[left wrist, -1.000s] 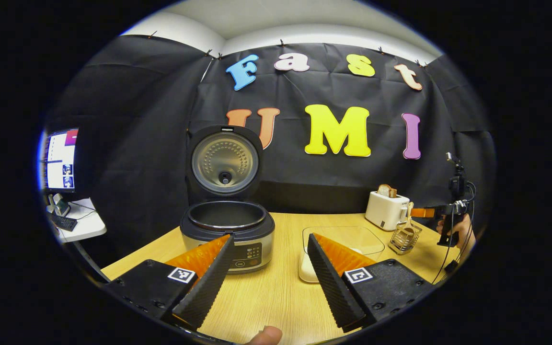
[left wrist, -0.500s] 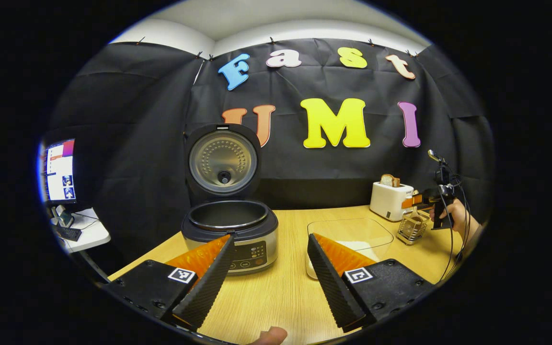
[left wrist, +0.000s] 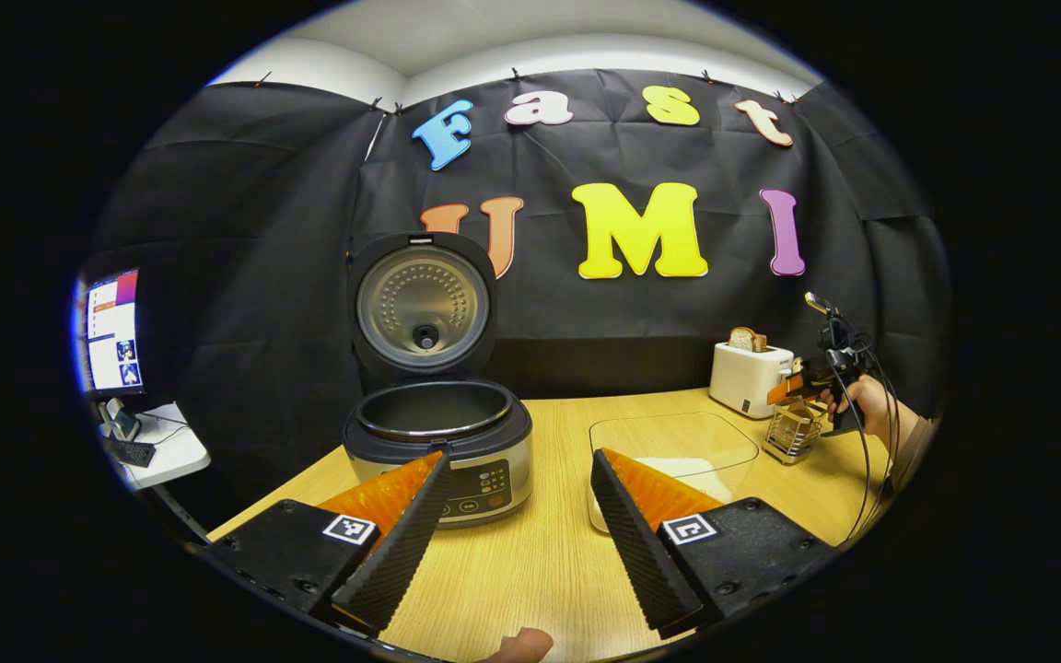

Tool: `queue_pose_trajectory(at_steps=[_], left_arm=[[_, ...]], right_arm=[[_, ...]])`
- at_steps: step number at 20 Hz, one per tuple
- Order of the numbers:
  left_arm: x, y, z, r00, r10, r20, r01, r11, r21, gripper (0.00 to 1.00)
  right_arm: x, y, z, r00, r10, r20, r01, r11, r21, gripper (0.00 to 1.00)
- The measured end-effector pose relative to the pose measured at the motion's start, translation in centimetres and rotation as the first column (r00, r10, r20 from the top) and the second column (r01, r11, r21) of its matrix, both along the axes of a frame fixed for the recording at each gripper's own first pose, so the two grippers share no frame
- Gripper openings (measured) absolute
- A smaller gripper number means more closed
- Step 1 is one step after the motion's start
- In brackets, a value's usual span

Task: Close the left gripper, press the button to open the rice cooker; take a wooden spoon from the chopstick holder with the right hand, scoop a spoonful of rice and pour it into the rice cooker, then put the wooden spoon back into the chopstick holder.

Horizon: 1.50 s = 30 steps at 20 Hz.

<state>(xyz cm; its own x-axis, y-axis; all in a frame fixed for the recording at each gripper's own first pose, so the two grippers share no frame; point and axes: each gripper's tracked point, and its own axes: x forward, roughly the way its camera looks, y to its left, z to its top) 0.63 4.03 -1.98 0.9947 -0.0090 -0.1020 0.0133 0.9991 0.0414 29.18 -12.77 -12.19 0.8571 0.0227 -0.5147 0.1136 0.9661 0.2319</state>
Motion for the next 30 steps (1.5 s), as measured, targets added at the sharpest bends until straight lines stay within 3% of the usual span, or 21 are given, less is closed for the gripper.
queue_pose_trajectory(at_steps=[1,4,5,7,15,20,25,30], left_arm=[[-0.1,0.0,0.0,1.0,0.0,-0.003,0.0,1.0,-0.002,0.97],[0.0,0.2,0.1,1.0,0.001,-0.003,-0.001,1.0,0.001,0.97],[-0.1,0.2,0.1,1.0,0.0,-0.001,0.0,1.0,0.001,0.97],[-0.2,0.1,0.2,1.0,-0.004,0.003,0.004,1.0,0.004,0.97],[-0.6,0.8,1.0,1.0,0.004,0.021,-0.005,1.0,0.02,0.97],[-1.1,1.2,1.6,0.999,0.007,0.033,-0.008,1.0,0.029,0.97],[-1.9,1.2,2.7,0.998,0.002,0.059,-0.003,1.0,0.016,0.96],[-2.3,1.3,3.2,0.997,-0.007,0.073,0.004,0.999,0.036,0.97]], right_arm=[[0.0,-0.1,0.1,1.0,0.002,-0.002,-0.002,1.0,-0.021,0.36],[0.2,-0.3,0.3,1.0,-0.006,0.005,0.006,0.999,-0.047,0.34],[0.2,0.1,0.6,1.0,0.003,0.008,-0.003,1.0,-0.015,0.17],[0.2,0.4,0.8,0.999,0.032,0.024,-0.032,0.999,0.004,0.13],[-0.9,0.5,4.3,0.991,0.027,0.132,-0.028,1.0,0.009,0.05],[-3.1,1.2,9.1,0.973,0.025,0.229,-0.009,0.997,-0.072,0.05],[-5.4,4.3,13.2,0.957,0.065,0.282,-0.029,0.991,-0.129,0.04],[-6.2,9.6,13.8,0.956,0.115,0.272,-0.078,0.987,-0.143,0.04]])
